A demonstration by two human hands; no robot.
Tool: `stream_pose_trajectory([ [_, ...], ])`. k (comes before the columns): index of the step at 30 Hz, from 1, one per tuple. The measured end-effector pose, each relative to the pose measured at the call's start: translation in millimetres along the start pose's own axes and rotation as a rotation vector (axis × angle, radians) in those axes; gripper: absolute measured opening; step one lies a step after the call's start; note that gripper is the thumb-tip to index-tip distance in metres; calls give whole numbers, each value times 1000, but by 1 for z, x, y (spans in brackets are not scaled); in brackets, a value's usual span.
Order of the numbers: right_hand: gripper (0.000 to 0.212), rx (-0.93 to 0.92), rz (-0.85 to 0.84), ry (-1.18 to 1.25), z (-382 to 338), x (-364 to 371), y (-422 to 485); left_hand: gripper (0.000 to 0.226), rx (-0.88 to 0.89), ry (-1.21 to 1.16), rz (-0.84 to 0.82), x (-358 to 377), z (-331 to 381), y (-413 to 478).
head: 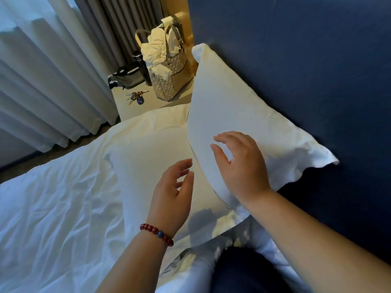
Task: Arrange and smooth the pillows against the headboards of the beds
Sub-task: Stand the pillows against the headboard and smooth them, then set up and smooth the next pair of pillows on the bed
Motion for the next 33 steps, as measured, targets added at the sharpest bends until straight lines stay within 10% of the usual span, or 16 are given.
stream_pose_trajectory([
  [17, 32, 48, -304, 169, -157, -101, -310, 19, 12, -190, -33, -91, -95, -343],
  [33, 31, 320, -374, 118, -172, -142, -477, 17, 51, -222, -288, -63, -125, -459],
])
Point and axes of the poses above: each hand's wrist, its own y-axis towards the middle knuckle, its own x-axis out of the palm, z = x × y, the point moved 1 cm from there along y, towards the middle knuckle, and after that the axes turned 2 degrees about -x, right-handed, at the moved point
